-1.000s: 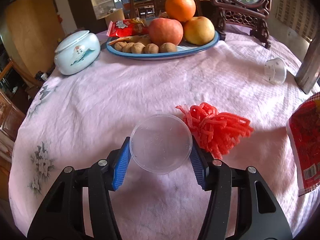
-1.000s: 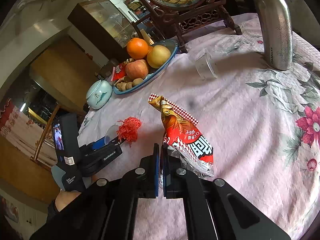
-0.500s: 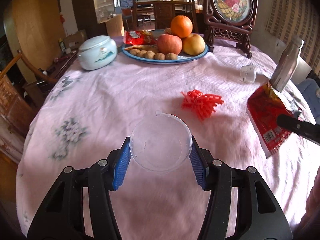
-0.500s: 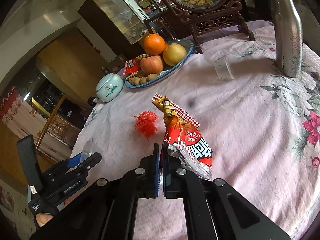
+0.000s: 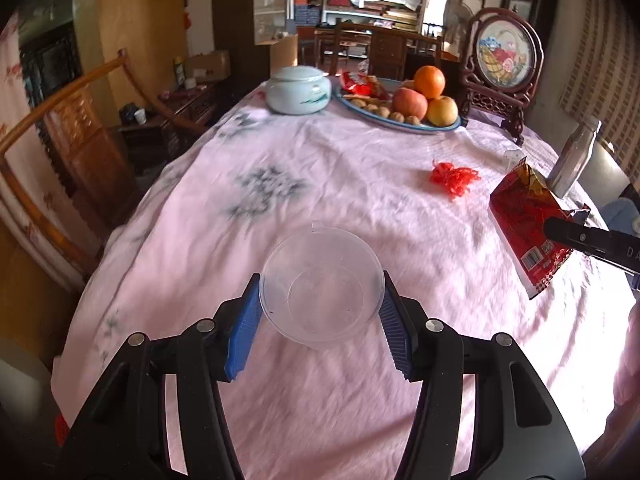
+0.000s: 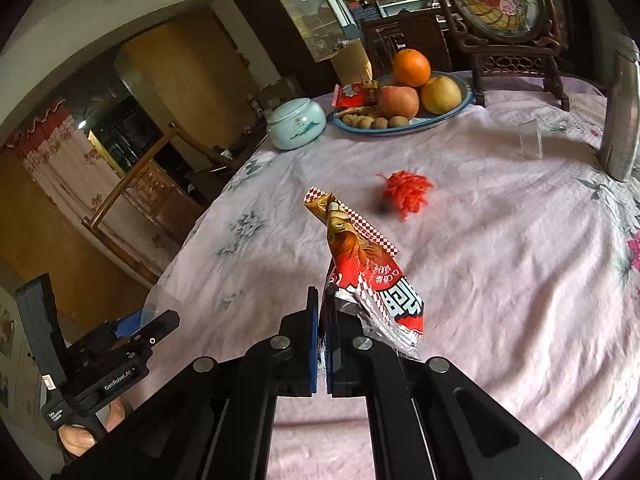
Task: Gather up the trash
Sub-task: 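Carry the lid and snack bag over to the red basket with both grippers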
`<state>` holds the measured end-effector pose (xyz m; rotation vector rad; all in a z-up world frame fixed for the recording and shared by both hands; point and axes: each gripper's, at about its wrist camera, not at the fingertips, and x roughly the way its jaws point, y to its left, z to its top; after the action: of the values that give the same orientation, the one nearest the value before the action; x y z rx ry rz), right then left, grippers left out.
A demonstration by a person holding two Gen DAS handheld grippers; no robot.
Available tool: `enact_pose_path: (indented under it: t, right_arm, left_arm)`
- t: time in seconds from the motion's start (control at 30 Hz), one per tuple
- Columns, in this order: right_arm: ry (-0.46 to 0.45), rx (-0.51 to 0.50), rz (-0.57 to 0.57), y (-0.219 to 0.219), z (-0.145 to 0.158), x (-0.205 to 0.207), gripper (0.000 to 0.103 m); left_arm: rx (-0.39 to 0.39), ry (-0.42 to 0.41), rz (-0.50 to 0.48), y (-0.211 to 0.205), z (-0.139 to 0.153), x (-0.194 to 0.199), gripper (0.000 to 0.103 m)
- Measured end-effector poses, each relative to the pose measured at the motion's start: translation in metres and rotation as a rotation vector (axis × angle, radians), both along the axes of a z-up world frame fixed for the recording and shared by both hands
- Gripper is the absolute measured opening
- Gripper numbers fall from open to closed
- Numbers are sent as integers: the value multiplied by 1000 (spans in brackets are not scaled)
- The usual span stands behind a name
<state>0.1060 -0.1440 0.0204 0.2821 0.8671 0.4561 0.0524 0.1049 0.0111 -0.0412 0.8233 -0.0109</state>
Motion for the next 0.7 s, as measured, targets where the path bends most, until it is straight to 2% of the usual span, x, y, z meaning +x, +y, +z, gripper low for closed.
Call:
enact_pose_path:
  t: [0.43,0.7]
  right_arm:
    - [-27,-30,200,108,1,-79,3]
    - [-47,-55,255,141,-4,-116,3]
  left_arm:
    - [-56,-24,158,73,-7,-97,56]
    - [-70,-36,216,94,-11,-131,56]
